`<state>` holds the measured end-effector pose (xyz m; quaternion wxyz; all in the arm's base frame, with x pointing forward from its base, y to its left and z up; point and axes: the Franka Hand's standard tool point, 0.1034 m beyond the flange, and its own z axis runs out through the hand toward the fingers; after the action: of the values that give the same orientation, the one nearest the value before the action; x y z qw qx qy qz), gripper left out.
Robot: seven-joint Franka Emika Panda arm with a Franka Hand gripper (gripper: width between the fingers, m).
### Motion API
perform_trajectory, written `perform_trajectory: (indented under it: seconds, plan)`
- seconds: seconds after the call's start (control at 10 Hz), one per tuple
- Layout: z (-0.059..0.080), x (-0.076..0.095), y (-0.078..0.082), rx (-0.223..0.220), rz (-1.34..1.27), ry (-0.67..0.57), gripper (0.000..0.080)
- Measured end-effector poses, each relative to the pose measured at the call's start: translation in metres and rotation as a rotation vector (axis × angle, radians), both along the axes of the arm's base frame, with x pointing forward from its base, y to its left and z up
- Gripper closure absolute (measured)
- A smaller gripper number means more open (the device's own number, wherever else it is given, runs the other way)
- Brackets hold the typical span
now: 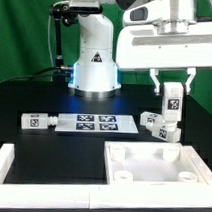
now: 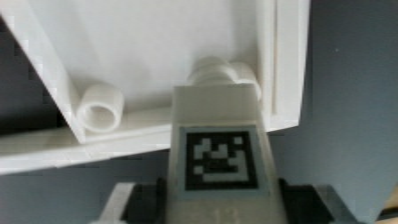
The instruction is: Assemble one leg
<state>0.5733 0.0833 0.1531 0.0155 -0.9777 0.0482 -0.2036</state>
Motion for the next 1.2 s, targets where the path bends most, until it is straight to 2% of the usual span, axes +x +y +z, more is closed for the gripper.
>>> perform_trajectory:
  seconds: [0.1,0.2,0.3,0.4,0.7,0.8,1.0,1.2]
  plan:
    - [-0.003,0.013,-0.015,-0.057,0.112,-0.023,0.0512]
    - [-0.005,0.024,-0.019,-0.096,0.198,-0.045,0.0512]
    - [-0.008,0.031,-0.016,-0.112,0.250,-0.066,0.0512]
    - [-0.008,0.029,-0.015,-0.091,0.217,-0.061,0.0512]
    - [-0.009,0.029,-0.014,-0.083,0.211,-0.060,0.0512]
    - [-0.010,0.035,-0.007,-0.073,0.203,-0.057,0.0512]
    - [-0.021,0.053,0.011,-0.041,0.181,-0.061,0.0512]
    - [-0.033,0.050,0.012,-0.034,0.171,-0.040,0.0512]
